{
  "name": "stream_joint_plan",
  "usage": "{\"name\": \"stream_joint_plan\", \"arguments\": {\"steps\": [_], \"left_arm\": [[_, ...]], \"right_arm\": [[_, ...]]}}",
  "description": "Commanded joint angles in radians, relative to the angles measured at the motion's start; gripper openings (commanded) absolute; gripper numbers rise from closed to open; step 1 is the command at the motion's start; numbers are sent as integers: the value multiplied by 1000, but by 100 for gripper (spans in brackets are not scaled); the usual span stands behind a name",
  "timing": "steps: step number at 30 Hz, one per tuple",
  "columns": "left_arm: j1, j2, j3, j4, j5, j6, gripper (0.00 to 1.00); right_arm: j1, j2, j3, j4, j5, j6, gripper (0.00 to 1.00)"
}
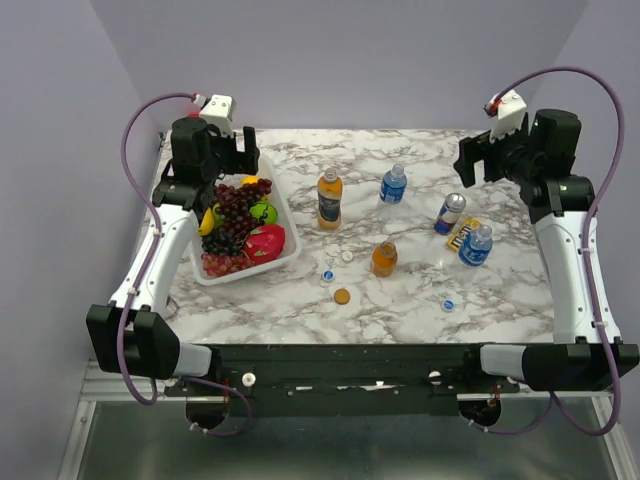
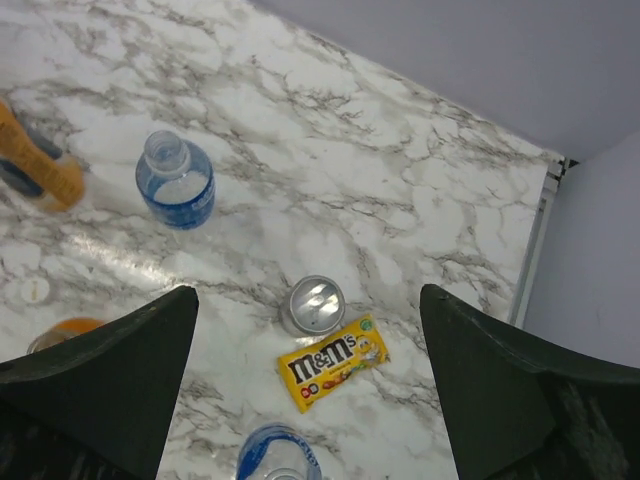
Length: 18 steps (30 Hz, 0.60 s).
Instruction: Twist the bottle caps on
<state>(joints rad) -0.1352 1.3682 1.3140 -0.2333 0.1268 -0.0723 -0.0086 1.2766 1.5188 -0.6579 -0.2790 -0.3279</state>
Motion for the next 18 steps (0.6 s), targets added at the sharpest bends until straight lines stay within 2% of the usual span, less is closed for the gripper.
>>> {"name": "stream_joint_plan", "arguments": {"steps": [1, 2, 3, 4, 5, 7, 8, 11, 14, 18], "left_arm": [[-12, -32, 5, 2, 100, 0, 99], [-12, -34, 4, 0, 103, 2, 99], [-12, -43, -1, 5, 115, 2, 99], [-12, -49, -12, 9, 119, 2, 99], [-12, -55, -19, 11, 129, 11, 99], [-12, -78, -32, 2, 154, 19, 99], [-12, -89, -36, -6, 160, 14, 99], [-15, -139, -65, -37, 217, 12, 99], [-23, -190, -107, -86, 273, 64, 99], [-35, -257, -165, -133, 289, 138, 99]], "right_arm": [[-4, -26, -3, -197, -366, -338, 100], [7, -26, 0, -312, -449, -534, 99], [54, -26, -11, -328, -474, -575, 100], [111, -23, -25, -319, -385, -582, 100], [222, -19, -34, -338, -343, -633, 99], [306, -2, -77, -353, -271, -689, 97], [362, 1, -104, -317, -250, -688, 95], [419, 46, -166, -287, -230, -685, 92], [458, 128, -160, -311, -216, -678, 85], [479, 199, -157, -270, -172, -628, 84]]}}
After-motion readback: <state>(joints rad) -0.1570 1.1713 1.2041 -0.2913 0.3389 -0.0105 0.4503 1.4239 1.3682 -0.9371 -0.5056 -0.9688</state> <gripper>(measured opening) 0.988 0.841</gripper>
